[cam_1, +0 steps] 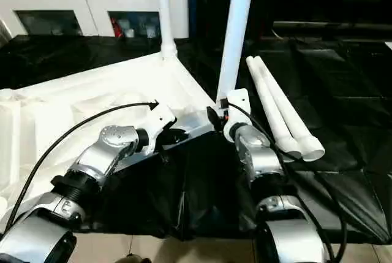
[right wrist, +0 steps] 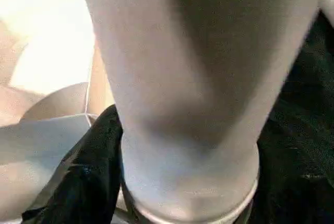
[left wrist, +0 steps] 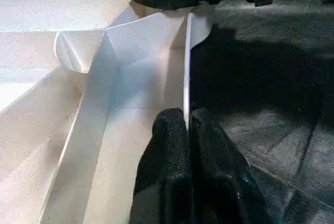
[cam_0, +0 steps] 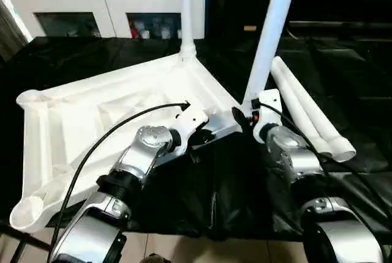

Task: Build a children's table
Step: Rotate leg to tighten

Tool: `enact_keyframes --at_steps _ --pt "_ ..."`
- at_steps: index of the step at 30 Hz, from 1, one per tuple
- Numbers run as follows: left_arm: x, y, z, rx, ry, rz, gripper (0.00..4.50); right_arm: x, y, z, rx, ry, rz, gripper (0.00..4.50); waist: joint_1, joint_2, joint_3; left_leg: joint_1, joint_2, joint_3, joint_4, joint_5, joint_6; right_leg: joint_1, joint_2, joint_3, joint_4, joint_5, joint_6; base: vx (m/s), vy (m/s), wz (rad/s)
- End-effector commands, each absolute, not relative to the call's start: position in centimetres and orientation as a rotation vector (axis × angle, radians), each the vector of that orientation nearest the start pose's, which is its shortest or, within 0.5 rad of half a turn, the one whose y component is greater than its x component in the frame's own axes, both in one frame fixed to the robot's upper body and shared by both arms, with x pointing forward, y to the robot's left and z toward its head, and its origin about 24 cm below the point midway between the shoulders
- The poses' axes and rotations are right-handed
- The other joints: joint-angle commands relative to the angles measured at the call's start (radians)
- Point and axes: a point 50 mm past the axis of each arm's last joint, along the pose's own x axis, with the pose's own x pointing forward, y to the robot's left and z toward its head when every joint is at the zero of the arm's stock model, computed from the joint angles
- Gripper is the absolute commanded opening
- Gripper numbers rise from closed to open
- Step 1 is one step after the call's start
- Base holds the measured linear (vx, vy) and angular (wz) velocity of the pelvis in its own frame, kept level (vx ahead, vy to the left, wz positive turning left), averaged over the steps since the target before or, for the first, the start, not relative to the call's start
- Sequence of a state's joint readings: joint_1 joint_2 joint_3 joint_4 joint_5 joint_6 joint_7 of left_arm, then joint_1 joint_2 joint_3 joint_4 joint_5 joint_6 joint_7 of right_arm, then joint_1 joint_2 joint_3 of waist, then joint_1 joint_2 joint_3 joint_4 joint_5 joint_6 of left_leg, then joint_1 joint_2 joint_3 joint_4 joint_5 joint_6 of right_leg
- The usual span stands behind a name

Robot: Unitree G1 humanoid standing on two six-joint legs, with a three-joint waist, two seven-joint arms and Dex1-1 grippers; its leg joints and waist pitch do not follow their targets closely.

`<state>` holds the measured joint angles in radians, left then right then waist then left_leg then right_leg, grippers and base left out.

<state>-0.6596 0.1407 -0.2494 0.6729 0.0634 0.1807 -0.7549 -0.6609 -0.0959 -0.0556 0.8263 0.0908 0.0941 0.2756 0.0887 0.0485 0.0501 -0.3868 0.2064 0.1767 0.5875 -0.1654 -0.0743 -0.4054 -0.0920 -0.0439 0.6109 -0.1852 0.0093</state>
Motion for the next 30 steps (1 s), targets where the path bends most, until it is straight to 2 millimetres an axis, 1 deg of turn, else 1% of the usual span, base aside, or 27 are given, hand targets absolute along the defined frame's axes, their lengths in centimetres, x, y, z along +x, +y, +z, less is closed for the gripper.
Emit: enact_keyframes --at_steps 1,2,3,4,6,7,8,9,10,11,12,13,14,15,16,17,19,21,22,23,24,25,26,27,28,29,30 --pt "34.4 6.3 6.9 0.289 0.241 -0.983 0.00 35.3 -9.8 3.3 0.071 0.315 0.463 3.58 0.000 -0.009 -0.075 0.013 0.007 0.001 -0.062 -0.174 0.039 0.053 -0.037 0.022 -0.061 -0.068 -0.238 0.000 0.000 0.00" --pt "34.3 6.4 6.9 0.291 0.240 -0.988 0.00 35.3 -9.8 3.3 0.067 0.313 0.463 3.72 0.001 -0.007 -0.075 0.013 0.007 0.001 -0.063 -0.178 0.039 0.053 -0.037 0.022 -0.061 -0.071 -0.238 0.000 0.000 0.00" --pt "34.2 6.7 6.8 0.297 0.237 -1.007 0.00 35.4 -10.3 3.4 0.034 0.306 0.462 3.86 -0.001 -0.009 -0.074 0.013 0.007 0.001 -0.063 -0.180 0.039 0.054 -0.037 0.021 -0.062 -0.076 -0.239 0.000 0.000 0.00" --pt "33.9 7.1 6.8 0.308 0.227 -1.040 0.00 35.4 -11.1 3.5 -0.008 0.296 0.462 3.93 -0.002 -0.017 -0.074 0.013 0.007 0.002 -0.064 -0.182 0.040 0.054 -0.037 0.021 -0.063 -0.085 -0.239 0.000 0.000 0.00" --pt "33.7 7.4 6.8 0.314 0.219 -1.060 0.00 35.4 -11.6 3.6 -0.023 0.289 0.464 3.93 -0.003 -0.013 -0.073 0.012 0.008 0.001 -0.064 -0.185 0.044 0.054 -0.039 0.022 -0.062 -0.094 -0.241 0.000 0.000 0.00" --pt "33.6 7.7 6.8 0.316 0.217 -1.073 0.00 35.4 -12.1 3.8 -0.044 0.281 0.487 3.93 -0.002 -0.012 -0.074 0.014 0.009 0.002 -0.063 -0.184 0.045 0.052 -0.039 0.022 -0.063 -0.094 -0.241 0.000 0.000 0.00" --pt "33.5 8.1 6.8 0.317 0.213 -1.090 0.00 35.2 -12.6 4.0 -0.071 0.271 0.527 3.93 -0.003 -0.020 -0.074 0.015 0.010 0.003 -0.063 -0.182 0.046 0.054 -0.037 0.022 -0.064 -0.092 -0.242 0.000 0.000 0.00" --pt "33.2 8.6 6.8 0.314 0.213 -1.111 0.00 35.0 -13.1 4.3 -0.095 0.263 0.582 3.93 0.004 -0.016 -0.074 0.013 0.010 0.004 -0.061 -0.170 0.057 0.055 -0.038 0.023 -0.061 -0.075 -0.243 0.000 0.000 0.00" --pt "33.1 8.8 6.8 0.313 0.213 -1.121 0.00 34.8 -13.4 4.4 -0.108 0.261 0.613 3.93 0.004 -0.018 -0.074 0.012 0.010 0.004 -0.060 -0.166 0.061 0.056 -0.037 0.022 -0.059 -0.069 -0.244 0.000 0.000 0.00" --pt "32.9 9.2 6.8 0.314 0.211 -1.145 0.00 34.5 -13.8 4.7 -0.144 0.255 0.675 3.93 0.005 -0.015 -0.074 0.012 0.011 0.004 -0.060 -0.165 0.064 0.055 -0.036 0.022 -0.058 -0.065 -0.246 0.000 0.000 0.00" --pt "32.8 9.3 6.8 0.315 0.211 -1.153 0.00 34.5 -14.0 4.8 -0.155 0.255 0.689 3.93 0.004 -0.016 -0.073 0.012 0.012 0.004 -0.060 -0.167 0.067 0.055 -0.036 0.022 -0.059 -0.065 -0.244 0.000 0.000 0.00" --pt "32.8 9.4 6.8 0.315 0.210 -1.162 0.00 34.4 -14.1 4.8 -0.168 0.255 0.706 3.93 0.003 -0.015 -0.073 0.012 0.012 0.004 -0.061 -0.172 0.067 0.054 -0.035 0.021 -0.059 -0.073 -0.245 0.000 0.000 0.00" --pt "32.6 9.6 6.8 0.317 0.214 -1.178 0.00 34.2 -14.4 4.9 -0.188 0.261 0.738 3.93 0.002 -0.017 -0.071 0.013 0.012 0.005 -0.061 -0.184 0.064 0.052 -0.035 0.022 -0.061 -0.096 -0.248 0.000 0.000 0.00" --pt "32.2 10.2 6.6 0.332 0.225 -1.215 0.00 33.6 -15.0 5.2 -0.224 0.270 0.820 3.93 0.002 -0.017 -0.071 0.013 0.012 0.005 -0.061 -0.184 0.064 0.052 -0.035 0.022 -0.061 -0.096 -0.248 0.000 0.000 0.00" --pt "32.2 10.3 6.6 0.336 0.229 -1.224 0.00 33.5 -15.1 5.2 -0.229 0.274 0.839 3.93 0.003 -0.027 -0.070 0.014 0.012 0.006 -0.061 -0.189 0.065 0.053 -0.035 0.022 -0.063 -0.109 -0.244 0.000 0.000 0.00" --pt "32.0 10.7 6.5 0.348 0.240 -1.244 0.00 33.0 -15.4 5.4 -0.244 0.284 0.898 3.93 0.007 -0.023 -0.070 0.013 0.015 0.006 -0.060 -0.182 0.071 0.052 -0.037 0.024 -0.061 -0.115 -0.240 0.000 0.000 0.00" --pt "31.7 11.2 6.5 0.355 0.249 -1.269 0.00 32.5 -15.8 5.7 -0.253 0.294 0.959 3.93 0.010 -0.028 -0.070 0.012 0.015 0.006 -0.060 -0.183 0.076 0.052 -0.037 0.023 -0.061 -0.125 -0.236 0.000 0.000 0.00" --pt "31.4 11.7 6.5 0.354 0.265 -1.299 0.00 32.0 -16.0 6.1 -0.260 0.296 1.030 3.93 0.011 -0.027 -0.070 0.012 0.016 0.006 -0.060 -0.178 0.079 0.051 -0.037 0.023 -0.060 -0.125 -0.238 0.000 0.000 0.00" --pt "31.4 11.8 6.5 0.354 0.266 -1.301 0.00 31.9 -16.0 6.1 -0.261 0.296 1.035 3.93 0.011 -0.026 -0.070 0.013 0.016 0.006 -0.060 -0.179 0.079 0.050 -0.037 0.023 -0.060 -0.127 -0.240 0.000 0.000 0.00" --pt "30.9 12.4 6.5 0.355 0.294 -1.347 0.00 31.3 -16.2 6.4 -0.247 0.313 1.121 3.93 0.011 -0.031 -0.068 0.013 0.016 0.005 -0.061 -0.183 0.081 0.050 -0.037 0.023 -0.060 -0.140 -0.240 0.000 0.000 0.00" --pt "30.9 12.4 6.5 0.355 0.294 -1.347 0.00 31.3 -16.2 6.4 -0.247 0.313 1.121 3.93 0.014 -0.029 -0.069 0.013 0.018 0.004 -0.061 -0.180 0.081 0.051 -0.039 0.023 -0.059 -0.140 -0.241 0.000 0.000 0.00" --pt "30.8 12.4 6.5 0.355 0.297 -1.355 0.00 31.2 -16.3 6.5 -0.250 0.317 1.134 3.76 0.013 -0.027 -0.069 0.014 0.020 0.005 -0.061 -0.182 0.081 0.047 -0.038 0.024 -0.059 -0.140 -0.242 0.000 0.000 0.00" --pt "30.7 12.6 6.5 0.353 0.303 -1.368 0.00 30.9 -16.3 6.4 -0.255 0.335 1.158 3.76 0.015 -0.029 -0.068 0.015 0.018 0.006 -0.061 -0.182 0.079 0.045 -0.037 0.024 -0.060 -0.142 -0.245 0.000 0.000 0.00" --pt "30.6 12.6 6.5 0.352 0.307 -1.372 0.00 30.8 -16.3 6.3 -0.256 0.342 1.172 3.54 0.016 -0.029 -0.068 0.015 0.018 0.006 -0.061 -0.182 0.077 0.045 -0.037 0.024 -0.060 -0.142 -0.247 0.000 0.000 0.00" --pt "30.5 12.7 6.5 0.351 0.309 -1.379 0.00 30.8 -16.3 6.3 -0.258 0.345 1.177 3.54 0.017 -0.028 -0.068 0.016 0.019 0.006 -0.061 -0.183 0.076 0.046 -0.038 0.024 -0.060 -0.141 -0.248 0.000 0.000 0.00" --pt "30.4 12.8 6.4 0.347 0.318 -1.389 0.00 30.7 -16.3 6.3 -0.255 0.343 1.180 3.39 0.019 -0.029 -0.068 0.015 0.019 0.005 -0.061 -0.181 0.072 0.045 -0.039 0.024 -0.059 -0.138 -0.249 0.000 0.000 0.00" --pt "30.3 12.8 6.4 0.346 0.324 -1.398 0.00 30.7 -16.2 6.3 -0.251 0.344 1.184 3.39 0.020 -0.028 -0.068 0.015 0.019 0.006 -0.061 -0.183 0.071 0.045 -0.038 0.024 -0.059 -0.140 -0.249 0.000 0.000 0.00"
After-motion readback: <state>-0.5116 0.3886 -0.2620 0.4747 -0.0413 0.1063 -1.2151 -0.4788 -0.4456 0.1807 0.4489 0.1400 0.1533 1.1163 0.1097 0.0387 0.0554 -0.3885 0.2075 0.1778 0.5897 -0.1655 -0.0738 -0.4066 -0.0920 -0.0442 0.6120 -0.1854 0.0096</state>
